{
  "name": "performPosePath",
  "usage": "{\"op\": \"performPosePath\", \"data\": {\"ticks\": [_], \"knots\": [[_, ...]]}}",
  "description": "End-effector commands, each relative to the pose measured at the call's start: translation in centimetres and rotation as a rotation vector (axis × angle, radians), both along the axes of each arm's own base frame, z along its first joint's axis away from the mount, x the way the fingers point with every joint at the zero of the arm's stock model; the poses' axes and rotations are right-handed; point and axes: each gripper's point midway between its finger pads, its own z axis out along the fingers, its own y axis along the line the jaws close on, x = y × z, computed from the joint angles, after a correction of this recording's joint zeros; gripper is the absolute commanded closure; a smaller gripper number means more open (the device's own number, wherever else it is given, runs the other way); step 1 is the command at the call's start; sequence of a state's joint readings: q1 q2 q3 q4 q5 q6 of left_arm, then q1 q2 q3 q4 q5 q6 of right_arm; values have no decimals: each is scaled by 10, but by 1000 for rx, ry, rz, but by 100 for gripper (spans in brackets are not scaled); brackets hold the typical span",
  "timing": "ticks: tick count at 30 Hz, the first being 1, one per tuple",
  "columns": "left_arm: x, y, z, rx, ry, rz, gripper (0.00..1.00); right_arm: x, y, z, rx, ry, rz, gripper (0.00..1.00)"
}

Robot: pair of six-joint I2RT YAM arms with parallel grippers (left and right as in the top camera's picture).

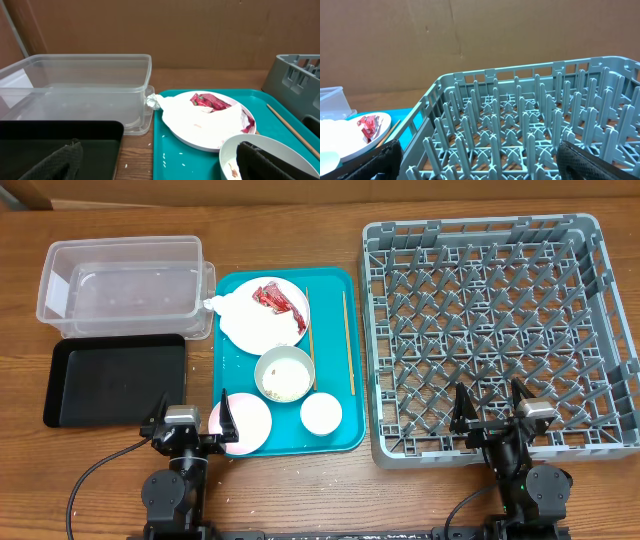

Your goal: Sort waste into correct bins and load items into the dishwasher

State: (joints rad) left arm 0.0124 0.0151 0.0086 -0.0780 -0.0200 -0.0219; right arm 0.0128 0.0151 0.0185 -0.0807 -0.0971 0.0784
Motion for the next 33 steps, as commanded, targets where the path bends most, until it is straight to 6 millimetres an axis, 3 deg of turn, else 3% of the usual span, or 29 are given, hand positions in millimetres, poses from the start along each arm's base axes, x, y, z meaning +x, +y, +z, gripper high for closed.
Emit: {"op": "performPosePath", "data": {"ticks": [1,33], "knots": [[0,-1,1,20,-9,-2,0,0,-2,-2,3,-1,-8,0],[0,-3,7,15,-32,-14,0,0,-2,-2,3,-1,-8,0]]}}
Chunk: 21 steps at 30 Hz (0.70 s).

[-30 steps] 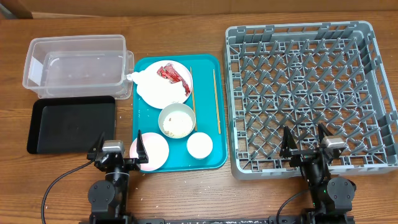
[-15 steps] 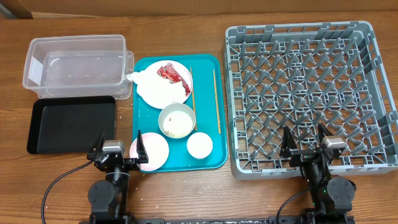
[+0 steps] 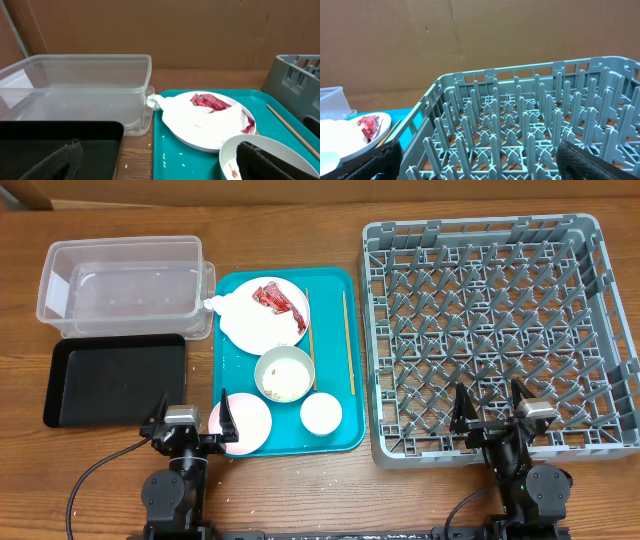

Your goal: Sort waste into correct bins and load items into the dishwasher

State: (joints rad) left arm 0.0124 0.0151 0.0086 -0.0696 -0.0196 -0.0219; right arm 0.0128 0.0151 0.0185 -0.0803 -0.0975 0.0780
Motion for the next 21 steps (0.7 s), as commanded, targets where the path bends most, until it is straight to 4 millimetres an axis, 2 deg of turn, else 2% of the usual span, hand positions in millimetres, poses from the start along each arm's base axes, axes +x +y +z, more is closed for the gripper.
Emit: {"op": "performPosePath", "data": {"ticks": [1,7,14,21], "knots": [[0,-6,7,14,-32,-30,0,0,-2,-2,3,-1,-8,0],[0,-18,26,32,-112,-103,0,0,-2,-2,3,-1,-8,0],[-5,-19,60,106,-208,-102,0,0,-2,-2,3,-1,-8,0],[-13,-19,103,124,-262,-98,0,0,-2,-2,3,-1,-8,0]]}}
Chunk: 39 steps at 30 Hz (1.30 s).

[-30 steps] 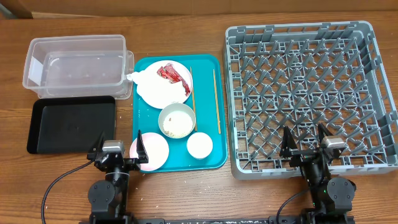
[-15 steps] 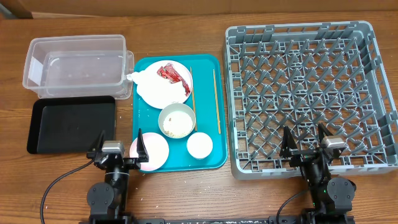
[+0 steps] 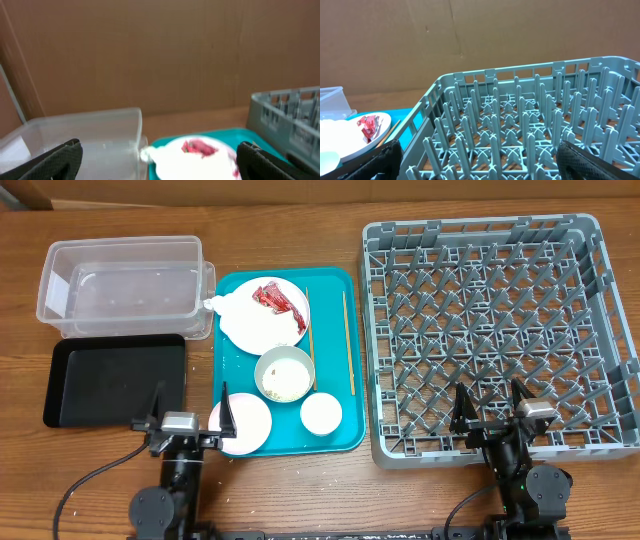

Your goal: Sort waste into correct bins and load items into the dishwasher

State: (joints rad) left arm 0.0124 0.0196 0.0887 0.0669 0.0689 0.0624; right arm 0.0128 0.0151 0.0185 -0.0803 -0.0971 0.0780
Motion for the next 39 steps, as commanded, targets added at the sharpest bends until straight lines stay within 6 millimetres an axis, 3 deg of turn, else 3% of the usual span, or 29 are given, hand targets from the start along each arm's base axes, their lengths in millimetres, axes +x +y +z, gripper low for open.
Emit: {"op": "performPosePath", "data": {"ticks": [1,10,18,21,28,39], "knots": [[-6,-3,35,38,-49,-11,0,0,-2,-2,3,-1,-8,0],[19,-9,63,43,50,-47,0,0,-2,-2,3,-1,-8,0],[68,-27,119,36,283,-154,0,0,-2,-2,3,-1,-8,0],[79,-34,129,33,386,-176,0,0,-2,-2,3,-1,-8,0],[102,-50,129,26,572,-224,0,0,-2,-2,3,-1,-8,0],[124,-71,91,35,685,-328,2,0,-2,-2,3,-1,-8,0]]}}
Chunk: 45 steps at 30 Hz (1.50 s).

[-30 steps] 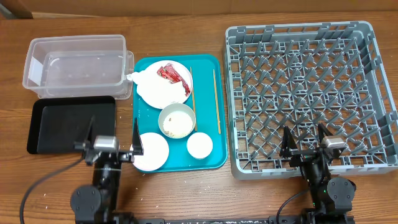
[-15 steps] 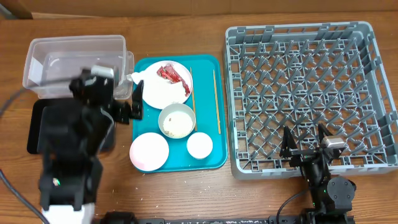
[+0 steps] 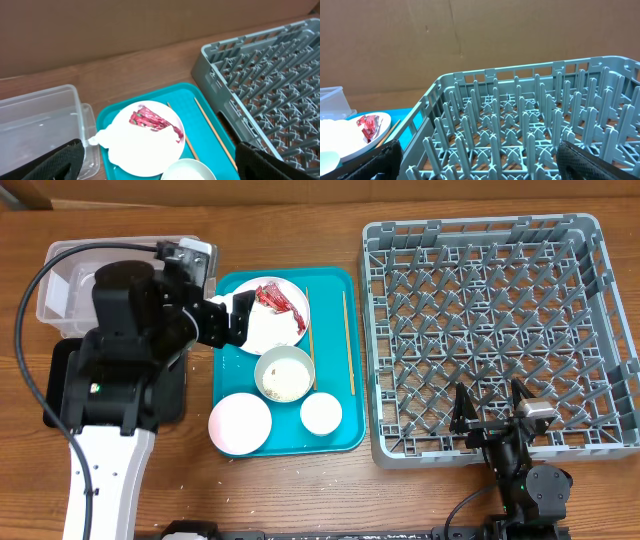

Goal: Sort waste into correct bins and load items into the dishwasher
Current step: 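Reach the left gripper to the plate and grasp the wrappers and tissue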

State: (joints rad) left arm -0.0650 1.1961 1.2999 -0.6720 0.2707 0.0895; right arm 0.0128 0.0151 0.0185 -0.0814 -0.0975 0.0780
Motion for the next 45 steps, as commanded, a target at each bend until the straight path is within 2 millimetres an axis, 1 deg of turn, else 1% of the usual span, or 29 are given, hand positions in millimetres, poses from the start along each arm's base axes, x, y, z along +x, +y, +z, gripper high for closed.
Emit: {"op": "performPosePath", "data": {"ticks": [1,5,8,10,12,14,15,17,20,22,25,30,34,37,40,45], "knots": [[8,-10,3,23,-12,-47,3,0,-2,-2,3,-1,-8,0],[23,-12,3,48,6,21,3,0,-2,-2,3,-2,-8,0],[40,-16,11,36,19,90,3,0,-2,-2,3,-2,-8,0],[55,-20,14,-4,48,149,7,0,-2,-2,3,-2,-8,0],[70,-25,10,-37,82,185,9,0,-2,-2,3,-1,-8,0],[84,-31,0,-67,132,212,11,0,-2,-2,3,-1,-8,0],[92,-33,-12,-81,178,240,13,0,-2,-2,3,-1,-8,0],[103,-34,-35,-95,251,284,15,0,-2,-2,3,-2,-8,0],[114,-36,-76,-88,369,347,15,0,-2,-2,3,-2,-8,0],[117,-36,-106,-81,451,385,15,0,-2,-2,3,-1,-8,0],[115,-38,-147,-64,563,425,14,0,-2,-2,3,-1,-8,0],[113,-38,-203,-37,696,468,9,0,-2,-2,3,-2,-8,0],[113,-41,-234,-30,761,473,6,0,-2,-2,3,-1,-8,0],[116,-42,-252,-21,781,476,5,0,-2,-2,3,-1,-8,0],[118,-42,-265,-15,793,478,4,0,-2,-2,3,-2,-8,0],[117,-43,-278,4,810,468,3,0,-2,-2,3,-2,-8,0]]}}
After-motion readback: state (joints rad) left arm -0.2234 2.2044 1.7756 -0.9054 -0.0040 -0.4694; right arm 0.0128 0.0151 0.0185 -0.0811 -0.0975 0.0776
